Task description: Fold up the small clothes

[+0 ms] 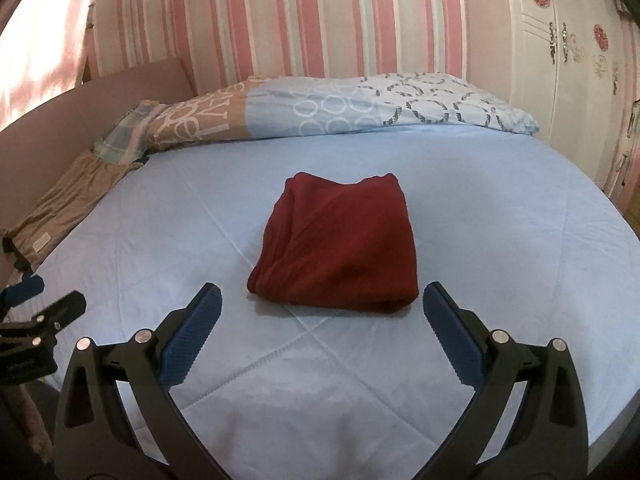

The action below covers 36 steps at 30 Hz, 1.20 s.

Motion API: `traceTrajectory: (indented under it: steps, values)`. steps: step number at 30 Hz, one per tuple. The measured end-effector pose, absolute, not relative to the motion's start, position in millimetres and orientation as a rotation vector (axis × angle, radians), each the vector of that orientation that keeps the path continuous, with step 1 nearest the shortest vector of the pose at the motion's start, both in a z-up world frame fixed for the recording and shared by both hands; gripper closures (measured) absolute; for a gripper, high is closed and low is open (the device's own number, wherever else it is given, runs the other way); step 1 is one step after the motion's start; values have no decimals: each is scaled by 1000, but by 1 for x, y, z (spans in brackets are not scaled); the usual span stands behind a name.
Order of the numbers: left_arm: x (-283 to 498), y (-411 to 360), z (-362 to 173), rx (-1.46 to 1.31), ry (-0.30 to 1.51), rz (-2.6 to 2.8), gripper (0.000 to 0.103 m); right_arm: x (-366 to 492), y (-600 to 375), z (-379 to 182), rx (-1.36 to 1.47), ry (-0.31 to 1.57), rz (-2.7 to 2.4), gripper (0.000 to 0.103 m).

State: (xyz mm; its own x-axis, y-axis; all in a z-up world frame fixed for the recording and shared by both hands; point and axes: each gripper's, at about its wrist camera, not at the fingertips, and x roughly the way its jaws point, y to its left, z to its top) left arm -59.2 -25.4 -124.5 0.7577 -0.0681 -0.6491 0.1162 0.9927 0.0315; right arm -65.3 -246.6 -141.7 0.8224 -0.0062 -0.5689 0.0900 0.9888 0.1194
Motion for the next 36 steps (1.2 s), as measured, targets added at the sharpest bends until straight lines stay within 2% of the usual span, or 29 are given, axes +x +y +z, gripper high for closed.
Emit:
traceTrajectory:
  steps: [18, 36]
  values:
    - [-73, -23, -99, 55, 624, -126, 2, -106, -243, -110, 108, 496, -126, 3]
    - [-80, -17, -86, 82, 575, -65, 2, -121, -238, -95, 109, 475, -152, 3]
